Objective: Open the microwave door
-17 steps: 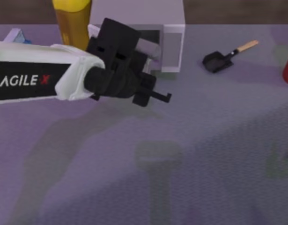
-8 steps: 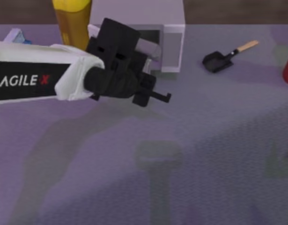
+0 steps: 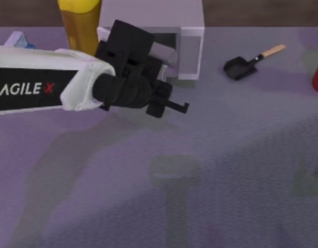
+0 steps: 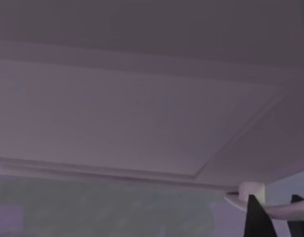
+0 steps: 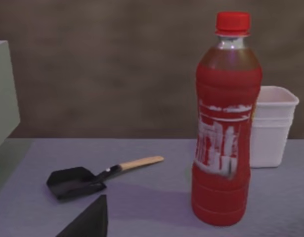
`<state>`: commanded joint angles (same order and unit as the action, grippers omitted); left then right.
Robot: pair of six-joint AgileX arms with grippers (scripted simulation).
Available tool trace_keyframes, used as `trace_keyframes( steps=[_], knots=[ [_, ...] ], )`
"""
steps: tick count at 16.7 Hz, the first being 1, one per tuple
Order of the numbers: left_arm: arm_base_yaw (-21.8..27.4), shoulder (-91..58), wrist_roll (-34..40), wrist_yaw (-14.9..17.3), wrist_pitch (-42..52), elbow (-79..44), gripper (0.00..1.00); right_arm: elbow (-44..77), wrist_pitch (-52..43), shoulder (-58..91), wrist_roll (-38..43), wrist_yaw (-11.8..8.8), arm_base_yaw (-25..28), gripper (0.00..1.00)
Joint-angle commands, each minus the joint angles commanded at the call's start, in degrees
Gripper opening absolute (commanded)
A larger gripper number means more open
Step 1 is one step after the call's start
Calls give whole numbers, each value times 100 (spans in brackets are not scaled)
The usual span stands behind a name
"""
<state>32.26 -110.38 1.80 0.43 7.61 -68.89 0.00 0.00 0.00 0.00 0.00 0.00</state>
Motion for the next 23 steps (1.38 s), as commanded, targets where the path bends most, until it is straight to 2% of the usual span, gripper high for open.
trace_keyframes(
  steps=[7, 23],
  knots=[
    [-101, 125, -273, 239, -41, 167, 0, 0, 0, 0, 0, 0, 0, 100],
    [-108, 129, -289, 249, -40, 179, 0, 0, 0, 0, 0, 0, 0, 100]
  ],
)
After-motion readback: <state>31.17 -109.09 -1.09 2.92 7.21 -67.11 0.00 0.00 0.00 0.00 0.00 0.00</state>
